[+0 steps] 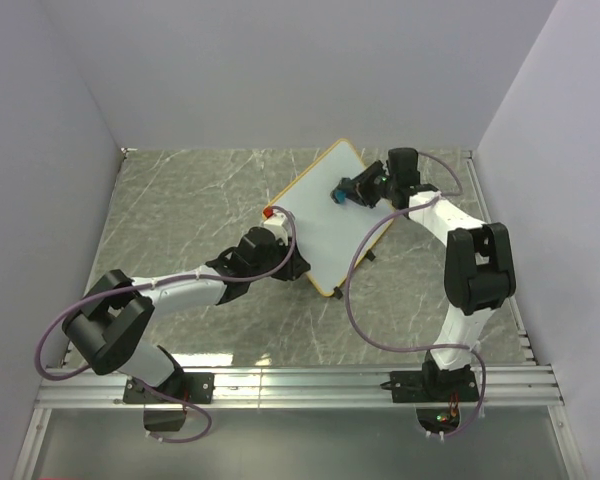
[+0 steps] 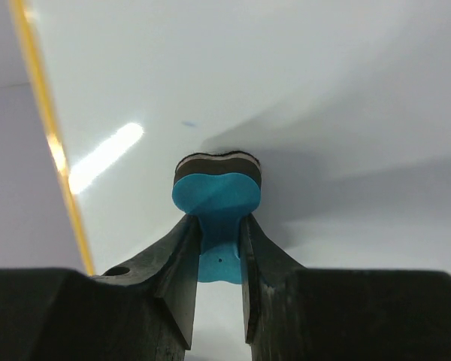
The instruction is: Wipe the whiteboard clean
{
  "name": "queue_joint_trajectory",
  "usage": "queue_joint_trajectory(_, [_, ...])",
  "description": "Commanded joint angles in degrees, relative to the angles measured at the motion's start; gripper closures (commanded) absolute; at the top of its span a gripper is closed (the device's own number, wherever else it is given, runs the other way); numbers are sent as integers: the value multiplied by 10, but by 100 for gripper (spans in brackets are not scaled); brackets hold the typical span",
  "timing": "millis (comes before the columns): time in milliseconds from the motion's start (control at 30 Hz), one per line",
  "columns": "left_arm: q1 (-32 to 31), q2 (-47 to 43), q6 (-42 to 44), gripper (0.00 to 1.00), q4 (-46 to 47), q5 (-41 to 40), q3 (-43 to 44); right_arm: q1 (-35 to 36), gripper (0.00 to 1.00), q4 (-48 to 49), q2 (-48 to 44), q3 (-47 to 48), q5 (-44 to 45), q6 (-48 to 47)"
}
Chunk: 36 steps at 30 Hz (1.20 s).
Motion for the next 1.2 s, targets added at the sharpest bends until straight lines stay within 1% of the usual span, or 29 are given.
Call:
queue_joint_trajectory(0, [-20, 5, 96, 100, -110, -23, -25, -4, 100, -12, -26, -59, 24, -23])
queue_joint_trajectory(167, [-24, 4, 93, 100, -109, -25, -26, -7, 100, -26, -43, -90, 30, -40])
queue_joint_trajectory(300, [-27, 5, 91, 100, -107, -27, -28, -7, 100, -26, -37, -65, 26, -30])
queue_joint_trajectory(533, [-32, 4, 90, 100, -106, -29, -31, -10, 100, 12, 9, 68, 9, 41])
queue_joint_trajectory(633, [-36, 1, 93, 100, -108, -35, -30, -10, 100, -4, 47, 145, 9, 44])
queue_joint_trajectory(700, [-39, -1, 95, 100, -110, -40, -29, -9, 100, -33, 63, 186, 12, 36])
queue_joint_trajectory(733, [-40, -3, 96, 100, -111, -42, -29, -9, 100, -38, 69, 189, 12, 35])
queue_joint_trajectory(867, [-44, -11, 98, 100, -115, -45, -28, -10, 100, -25, 55, 148, 15, 29])
queue_joint_trajectory(967, [-47, -12, 101, 100, -118, -45, -26, -11, 100, -10, 25, 78, 18, 22])
queue_joint_trajectory(1000, [-47, -11, 102, 100, -119, -45, -25, -12, 100, -4, 5, 36, 23, 18])
queue_joint_trajectory(1067, [-48, -11, 102, 100, -118, -60, -25, -12, 100, 12, -17, -12, 24, 13])
queue_joint_trajectory(1100, [-48, -11, 102, 100, -118, -63, -25, -11, 100, 19, -39, -59, 26, 11])
queue_joint_trajectory(1167, [-48, -10, 101, 100, -120, -64, -25, -12, 100, 38, -61, -108, 29, 11])
